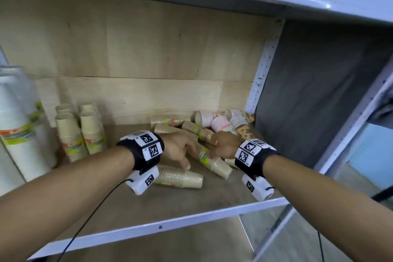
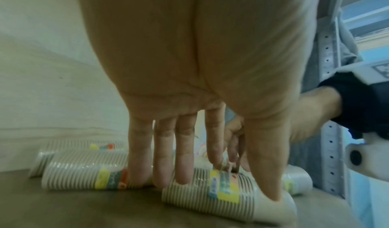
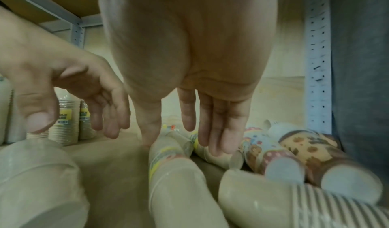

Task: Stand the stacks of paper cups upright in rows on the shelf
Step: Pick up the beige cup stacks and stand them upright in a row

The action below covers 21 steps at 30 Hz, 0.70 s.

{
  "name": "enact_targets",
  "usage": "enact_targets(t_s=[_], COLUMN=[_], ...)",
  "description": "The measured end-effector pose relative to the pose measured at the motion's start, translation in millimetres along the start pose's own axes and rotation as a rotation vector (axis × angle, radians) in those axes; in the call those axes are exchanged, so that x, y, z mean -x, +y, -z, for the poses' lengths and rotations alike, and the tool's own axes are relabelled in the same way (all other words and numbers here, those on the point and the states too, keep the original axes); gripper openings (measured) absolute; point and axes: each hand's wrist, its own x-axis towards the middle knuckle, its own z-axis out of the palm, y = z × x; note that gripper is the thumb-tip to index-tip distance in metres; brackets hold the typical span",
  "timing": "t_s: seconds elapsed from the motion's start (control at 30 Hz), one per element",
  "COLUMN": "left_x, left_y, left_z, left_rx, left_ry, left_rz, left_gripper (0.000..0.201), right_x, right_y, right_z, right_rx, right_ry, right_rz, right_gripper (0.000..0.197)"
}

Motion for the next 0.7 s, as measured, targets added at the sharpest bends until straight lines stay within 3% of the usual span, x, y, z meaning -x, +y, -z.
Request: enact_targets(t_s=[0.17, 0.37, 0.7], left_x=[-2, -3, -2], left_y=[5, 3, 1], left_z=[-22, -38, -45], left_rx=[-0.114, -0.174, -0.208], left_ry=[-0.079, -0.089, -0.104], left_rz=[-0.042, -0.031, -0.03], left_gripper=[0.058, 0.057, 0.058], right_x=[0, -4, -6], right_y=[5, 5, -1], right_z=[-21, -36, -45], right_rx=[-0.07, -0.041, -0.047], right_ry=[0.042, 0.055, -0.002], right_rz=[-0.042, -0.068, -0.038], right_gripper=[0.034, 0.055, 0.073])
